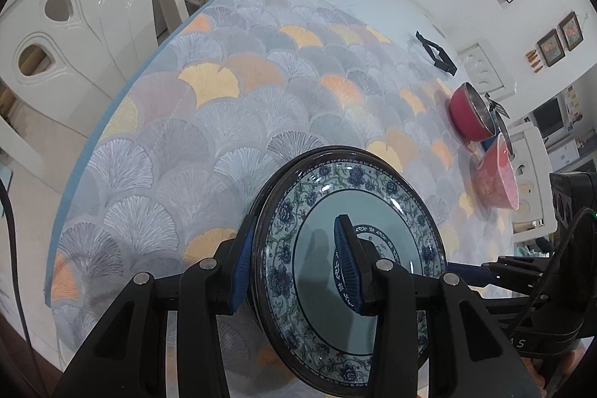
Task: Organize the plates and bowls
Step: 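Lift the third plate with both grippers and carry it toward the plate stack, then lower the third plate onto the plate stack and open both grippers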
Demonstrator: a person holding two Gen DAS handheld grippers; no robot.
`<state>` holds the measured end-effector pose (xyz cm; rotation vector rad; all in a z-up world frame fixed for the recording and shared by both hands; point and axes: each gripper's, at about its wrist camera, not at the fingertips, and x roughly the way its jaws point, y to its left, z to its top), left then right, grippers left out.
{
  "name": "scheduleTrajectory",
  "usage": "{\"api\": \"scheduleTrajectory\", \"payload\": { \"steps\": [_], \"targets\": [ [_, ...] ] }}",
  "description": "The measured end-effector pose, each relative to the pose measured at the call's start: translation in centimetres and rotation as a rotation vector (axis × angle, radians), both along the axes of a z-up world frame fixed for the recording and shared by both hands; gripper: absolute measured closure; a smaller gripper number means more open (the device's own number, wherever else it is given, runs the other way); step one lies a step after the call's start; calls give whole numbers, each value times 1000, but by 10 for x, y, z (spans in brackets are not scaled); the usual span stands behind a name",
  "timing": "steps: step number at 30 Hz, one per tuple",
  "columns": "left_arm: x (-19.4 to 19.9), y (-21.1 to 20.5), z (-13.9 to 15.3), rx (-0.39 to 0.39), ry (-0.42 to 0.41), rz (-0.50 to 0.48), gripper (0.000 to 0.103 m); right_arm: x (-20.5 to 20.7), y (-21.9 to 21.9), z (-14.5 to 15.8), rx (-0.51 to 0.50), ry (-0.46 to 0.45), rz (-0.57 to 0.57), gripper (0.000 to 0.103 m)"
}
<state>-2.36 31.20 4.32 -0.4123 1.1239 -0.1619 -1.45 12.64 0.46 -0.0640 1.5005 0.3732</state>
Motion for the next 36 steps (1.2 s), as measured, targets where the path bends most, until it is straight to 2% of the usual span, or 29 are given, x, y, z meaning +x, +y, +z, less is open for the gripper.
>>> {"api": "scheduleTrajectory", "payload": {
  "steps": [10, 12, 17, 25, 36],
  "targets": [
    [5, -1, 2, 11, -8, -3, 62, 6, -2, -3, 22, 6, -36, 64],
    [6, 1, 3, 22, -9, 6, 57, 7, -4, -1, 23, -1, -37, 64],
    [7, 13, 3, -19, -5, 44, 57, 7, -5, 2, 28, -4, -34, 64],
    [9, 8, 7, -2, -10, 28, 57, 5, -9, 2, 30, 0, -42, 64],
    [15, 2, 34, 22, -70, 3, 57, 2, -15, 29, 37, -82, -47, 64]
  ]
}}
